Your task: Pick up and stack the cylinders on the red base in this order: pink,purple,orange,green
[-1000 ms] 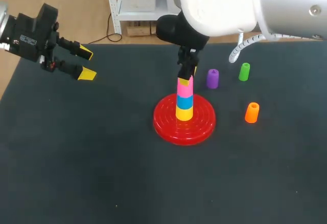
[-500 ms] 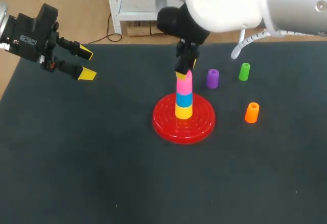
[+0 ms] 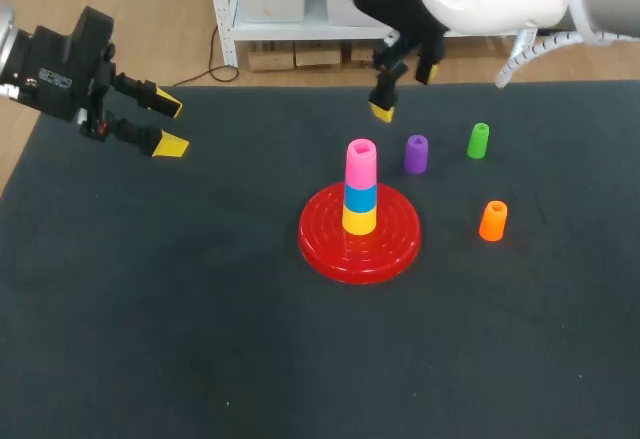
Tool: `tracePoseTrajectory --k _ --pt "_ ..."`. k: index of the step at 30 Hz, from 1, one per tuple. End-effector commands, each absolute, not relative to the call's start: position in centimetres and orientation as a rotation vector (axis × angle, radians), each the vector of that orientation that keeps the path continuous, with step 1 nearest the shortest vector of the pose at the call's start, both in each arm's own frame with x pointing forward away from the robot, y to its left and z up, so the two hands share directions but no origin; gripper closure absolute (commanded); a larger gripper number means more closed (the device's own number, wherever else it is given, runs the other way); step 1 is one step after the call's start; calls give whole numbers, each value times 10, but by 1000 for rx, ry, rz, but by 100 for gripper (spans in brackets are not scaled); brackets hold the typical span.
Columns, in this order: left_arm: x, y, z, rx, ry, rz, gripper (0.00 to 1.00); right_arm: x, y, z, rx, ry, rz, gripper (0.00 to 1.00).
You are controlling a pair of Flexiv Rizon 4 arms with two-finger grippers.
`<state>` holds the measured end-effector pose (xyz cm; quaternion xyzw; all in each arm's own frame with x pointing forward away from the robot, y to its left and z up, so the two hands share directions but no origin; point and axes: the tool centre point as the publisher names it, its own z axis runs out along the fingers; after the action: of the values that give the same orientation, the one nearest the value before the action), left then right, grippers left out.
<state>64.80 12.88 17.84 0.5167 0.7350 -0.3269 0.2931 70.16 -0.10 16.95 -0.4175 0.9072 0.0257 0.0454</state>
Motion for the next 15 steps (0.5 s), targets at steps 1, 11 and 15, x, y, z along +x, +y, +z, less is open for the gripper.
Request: tracePoseTrajectory --k 1,11,15 --pt "647 129 177 1375 1953 -870 0 726 -9 144 -1210 2854 99 0" --pt "647 129 177 1375 1953 -870 0 747 -21 104 -1054 3005 64 0" --pt "647 129 177 1375 1953 -870 0 751 -21 94 -1074 3021 2 0"
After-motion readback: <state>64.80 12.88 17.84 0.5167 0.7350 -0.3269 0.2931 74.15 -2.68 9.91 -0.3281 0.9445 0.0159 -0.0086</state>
